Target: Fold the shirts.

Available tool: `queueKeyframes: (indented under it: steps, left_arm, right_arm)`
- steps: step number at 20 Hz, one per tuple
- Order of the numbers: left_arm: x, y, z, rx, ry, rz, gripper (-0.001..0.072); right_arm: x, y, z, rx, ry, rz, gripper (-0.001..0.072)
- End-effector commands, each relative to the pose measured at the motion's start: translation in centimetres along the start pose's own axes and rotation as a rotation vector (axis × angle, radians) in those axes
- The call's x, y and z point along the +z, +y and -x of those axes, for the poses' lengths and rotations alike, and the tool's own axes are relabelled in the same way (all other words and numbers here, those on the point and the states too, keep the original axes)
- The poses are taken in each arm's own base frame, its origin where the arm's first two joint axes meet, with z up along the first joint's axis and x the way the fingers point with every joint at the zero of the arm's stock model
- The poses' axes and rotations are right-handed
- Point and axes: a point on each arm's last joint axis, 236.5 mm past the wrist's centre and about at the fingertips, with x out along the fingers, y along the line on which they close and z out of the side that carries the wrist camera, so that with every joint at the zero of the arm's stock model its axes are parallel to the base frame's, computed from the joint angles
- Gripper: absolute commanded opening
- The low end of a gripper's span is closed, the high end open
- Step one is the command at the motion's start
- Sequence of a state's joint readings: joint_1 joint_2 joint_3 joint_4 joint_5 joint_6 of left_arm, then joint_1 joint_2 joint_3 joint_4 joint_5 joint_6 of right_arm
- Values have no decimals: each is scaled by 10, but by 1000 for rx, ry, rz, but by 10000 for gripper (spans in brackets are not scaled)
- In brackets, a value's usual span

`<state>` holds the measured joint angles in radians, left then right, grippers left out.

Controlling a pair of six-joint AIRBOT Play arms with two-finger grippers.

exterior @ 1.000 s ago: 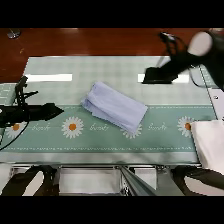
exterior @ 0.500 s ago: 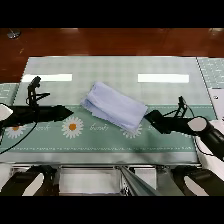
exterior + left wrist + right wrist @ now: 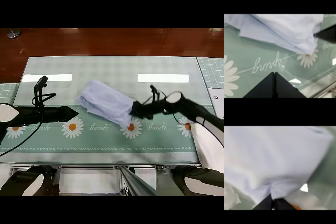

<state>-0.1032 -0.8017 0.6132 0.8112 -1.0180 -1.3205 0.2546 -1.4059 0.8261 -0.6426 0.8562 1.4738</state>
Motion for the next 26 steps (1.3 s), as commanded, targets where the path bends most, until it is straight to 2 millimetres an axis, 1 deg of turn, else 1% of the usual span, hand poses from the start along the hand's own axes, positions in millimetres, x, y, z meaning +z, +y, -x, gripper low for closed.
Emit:
queueKeyframes:
  steps: [1, 3, 4, 6, 7, 8, 9, 10, 11, 12, 13, 15, 17, 19, 21, 22, 23, 24, 25, 26]
  left_arm:
    - [-2, -1, 0, -3, 8, -2, 24]
    - [-2, -1, 0, -3, 8, -2, 24]
    - [-2, -1, 0, -3, 8, -2, 24]
    - [-2, -1, 0, -3, 8, -2, 24]
    - [-2, -1, 0, -3, 8, -2, 24]
    - [-2, -1, 0, -3, 8, -2, 23]
    - [-2, -1, 0, -3, 8, -2, 24]
    - [-2, -1, 0, -3, 8, -2, 23]
    - [-2, -1, 0, -3, 8, -2, 24]
    - [-2, -1, 0, -2, 7, -2, 24]
    - [-1, -1, 0, -2, 4, -2, 24]
    - [3, 0, 0, 3, -15, -2, 24]
    - [9, 2, 0, 10, -40, -2, 24]
    - [15, 3, 0, 16, -65, -2, 24]
    - [23, 1, 1, 3, -98, 28, 23]
    - [27, -3, 1, -14, -115, 45, 24]
    - [32, -6, 2, -29, -134, 58, 24]
    - [36, -7, 2, -31, -151, 63, 24]
    - [39, -5, 3, -26, -168, 62, 24]
    - [44, -4, 4, -20, -189, 63, 23]
  right_arm:
    - [50, 81, 40, 27, -42, 297, 23]
    - [85, 126, 89, -19, -154, 433, 23]
    - [100, 147, 118, -52, -222, 497, 23]
    - [120, 175, 172, -122, -337, 586, 23]
    - [124, 184, 197, -144, -378, 616, 23]
    - [126, 190, 218, -154, -405, 631, 23]
    - [128, 193, 237, -160, -429, 635, 23]
    - [132, 190, 258, -172, -455, 626, 23]
    - [137, 183, 277, -184, -485, 606, 23]
    - [142, 172, 299, -204, -521, 577, 23]
    - [149, 154, 320, -228, -554, 517, 23]
    - [155, 107, 361, -286, -589, 369, 23]
    - [146, 59, 399, -341, -600, 217, 23]
    - [126, 18, 425, -385, -573, 80, 21]
    - [97, -17, 448, -426, -546, -74, 21]
    - [81, -31, 460, -461, -545, -133, 21]
    - [67, -44, 475, -501, -571, -183, 21]
    - [52, -50, 488, -519, -615, -240, 20]
    - [34, -58, 495, -532, -647, -300, 20]
    - [16, -66, 499, -548, -665, -351, 21]
